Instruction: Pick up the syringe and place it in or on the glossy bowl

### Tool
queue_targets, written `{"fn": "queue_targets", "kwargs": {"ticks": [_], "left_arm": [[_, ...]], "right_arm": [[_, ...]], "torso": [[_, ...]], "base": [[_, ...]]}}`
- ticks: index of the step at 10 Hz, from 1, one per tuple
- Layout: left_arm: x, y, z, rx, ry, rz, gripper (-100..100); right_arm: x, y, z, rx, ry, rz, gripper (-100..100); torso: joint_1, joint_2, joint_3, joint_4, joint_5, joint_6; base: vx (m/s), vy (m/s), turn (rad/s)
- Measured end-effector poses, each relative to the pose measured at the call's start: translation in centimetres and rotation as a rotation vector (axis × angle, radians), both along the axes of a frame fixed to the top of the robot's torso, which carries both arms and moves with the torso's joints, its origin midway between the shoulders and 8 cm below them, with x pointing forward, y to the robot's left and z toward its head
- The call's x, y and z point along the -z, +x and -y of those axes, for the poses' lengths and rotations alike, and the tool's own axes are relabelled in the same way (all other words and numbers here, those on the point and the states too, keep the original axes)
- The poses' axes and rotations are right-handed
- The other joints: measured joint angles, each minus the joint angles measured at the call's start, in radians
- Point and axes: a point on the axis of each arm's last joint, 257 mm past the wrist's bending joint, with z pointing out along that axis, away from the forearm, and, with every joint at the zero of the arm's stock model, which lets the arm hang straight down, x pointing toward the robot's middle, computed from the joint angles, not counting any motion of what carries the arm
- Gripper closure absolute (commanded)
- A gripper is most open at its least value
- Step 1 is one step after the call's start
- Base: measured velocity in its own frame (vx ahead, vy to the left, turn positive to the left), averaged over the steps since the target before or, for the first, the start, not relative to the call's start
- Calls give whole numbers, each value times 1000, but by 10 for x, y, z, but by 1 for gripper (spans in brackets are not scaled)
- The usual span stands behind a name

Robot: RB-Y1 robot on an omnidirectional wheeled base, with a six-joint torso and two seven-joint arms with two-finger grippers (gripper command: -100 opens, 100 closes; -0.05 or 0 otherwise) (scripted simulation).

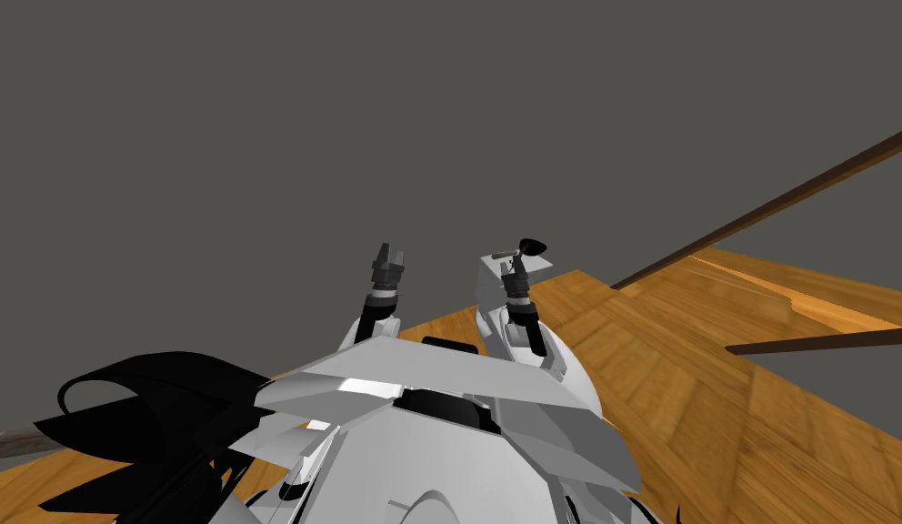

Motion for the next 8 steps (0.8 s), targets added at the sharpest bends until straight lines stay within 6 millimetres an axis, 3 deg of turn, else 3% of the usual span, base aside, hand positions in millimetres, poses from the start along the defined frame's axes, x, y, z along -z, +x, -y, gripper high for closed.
{"fn": "queue_targets", "kwargs": {"ticks": [8], "left_arm": [[0,0,0,0,0,0,0]], "right_arm": [[57,37,-35,-95,-119,-90,-100]], "torso": [[0,1,0,0,0,0]], "base": [[-65,56,16]]}}
